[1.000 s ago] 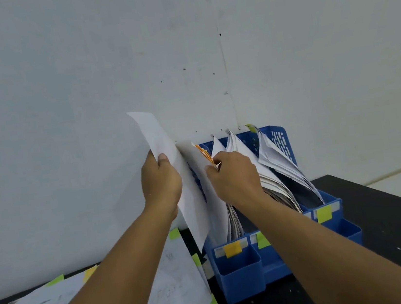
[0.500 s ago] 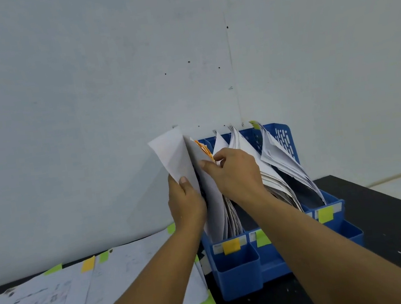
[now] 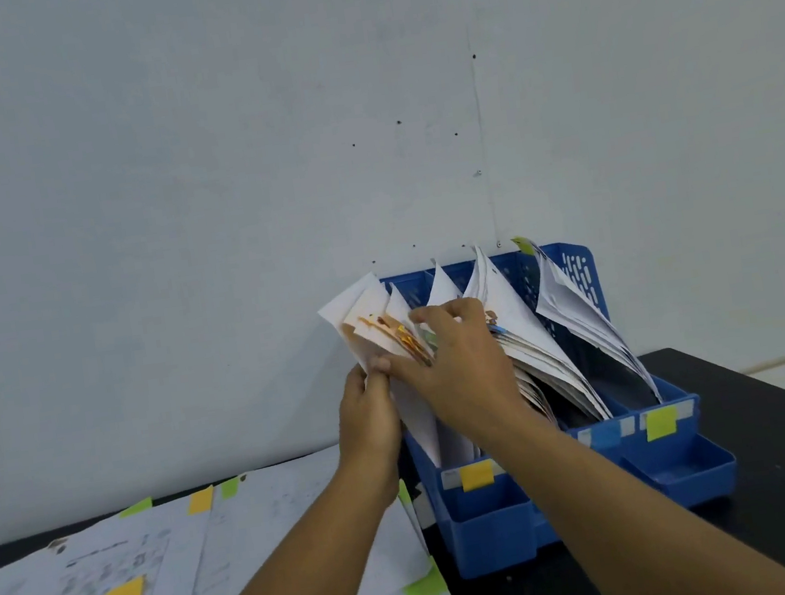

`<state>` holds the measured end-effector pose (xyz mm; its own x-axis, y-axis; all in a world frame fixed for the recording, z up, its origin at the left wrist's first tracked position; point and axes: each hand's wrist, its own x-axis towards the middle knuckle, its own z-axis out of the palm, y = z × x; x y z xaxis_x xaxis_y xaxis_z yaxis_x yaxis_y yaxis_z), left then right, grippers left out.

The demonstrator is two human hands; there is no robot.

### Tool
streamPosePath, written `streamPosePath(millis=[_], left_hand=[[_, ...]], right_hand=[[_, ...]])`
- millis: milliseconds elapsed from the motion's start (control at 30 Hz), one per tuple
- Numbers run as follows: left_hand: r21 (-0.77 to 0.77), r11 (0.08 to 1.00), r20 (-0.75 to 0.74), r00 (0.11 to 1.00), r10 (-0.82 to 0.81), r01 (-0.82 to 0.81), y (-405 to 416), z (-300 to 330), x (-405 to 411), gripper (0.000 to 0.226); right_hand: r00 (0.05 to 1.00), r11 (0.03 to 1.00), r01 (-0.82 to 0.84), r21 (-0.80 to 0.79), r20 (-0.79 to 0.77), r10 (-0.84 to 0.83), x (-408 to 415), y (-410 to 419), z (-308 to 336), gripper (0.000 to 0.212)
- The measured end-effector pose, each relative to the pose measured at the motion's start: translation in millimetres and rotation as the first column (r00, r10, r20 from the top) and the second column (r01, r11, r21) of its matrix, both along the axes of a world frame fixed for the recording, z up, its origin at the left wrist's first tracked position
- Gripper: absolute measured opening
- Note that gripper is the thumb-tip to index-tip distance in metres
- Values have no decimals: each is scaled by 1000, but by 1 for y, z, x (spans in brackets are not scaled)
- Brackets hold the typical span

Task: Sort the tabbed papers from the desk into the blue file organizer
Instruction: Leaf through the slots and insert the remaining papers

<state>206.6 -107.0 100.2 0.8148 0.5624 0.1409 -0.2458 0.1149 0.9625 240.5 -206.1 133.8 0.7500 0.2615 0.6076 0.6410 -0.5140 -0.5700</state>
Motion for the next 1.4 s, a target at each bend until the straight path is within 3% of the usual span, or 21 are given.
streamPosePath(millis=[133,233,333,467,633,767,833,900,967,1000,1100,1200,1400], left_hand=[[-107,992,6,998,-63,63,16,-5,-32,31],[-107,994,-54,999,8,-14,40,-14,-60,29],[117,983,-154,975,160,-143,69,-25,-94,15],[388,912,-307,915,262,-131,97,-47,-147,12],[667,743,-381,830,408,-59,119,-80,-208,20],[761,648,-409,753,516,-30,138,-89,-248,31],[802,597,-447,675,586,13,149,-98,-266,37],[831,522,-541,499,677,192,158,-106,-281,52],[787,533,-617,355,703,312,162,-113,-288,72],[769,552,-638,325,698,323,163,-115,-291,81],[761,560,-647,320,692,328,159,-119,-293,97],[773,554,-634,349,690,308,155,-117,-287,90],[881,472,-392,570,722,9,149,-109,-281,13]], right_hand=[[997,997,-72,-32,37,73,-13,9,-19,58],[995,995,-85,-45,50,87,-18,14,-30,53],[992,998,-64,7,112,63,-27,14,-41,47],[977,996,-80,37,200,71,-54,20,-65,38],[962,949,-272,-161,-38,269,-100,48,-102,42],[907,844,-407,-349,-267,326,-125,70,-129,51],[891,807,-434,-400,-324,318,-135,79,-139,55],[883,776,-448,-444,-357,306,-144,85,-147,56],[894,760,-431,-486,-346,286,-148,86,-152,56],[902,757,-418,-502,-331,279,-150,87,-154,55],[912,769,-399,-500,-303,276,-153,86,-160,52],[912,784,-400,-474,-292,288,-153,84,-163,49],[902,804,-418,-424,-297,312,-153,84,-166,48]])
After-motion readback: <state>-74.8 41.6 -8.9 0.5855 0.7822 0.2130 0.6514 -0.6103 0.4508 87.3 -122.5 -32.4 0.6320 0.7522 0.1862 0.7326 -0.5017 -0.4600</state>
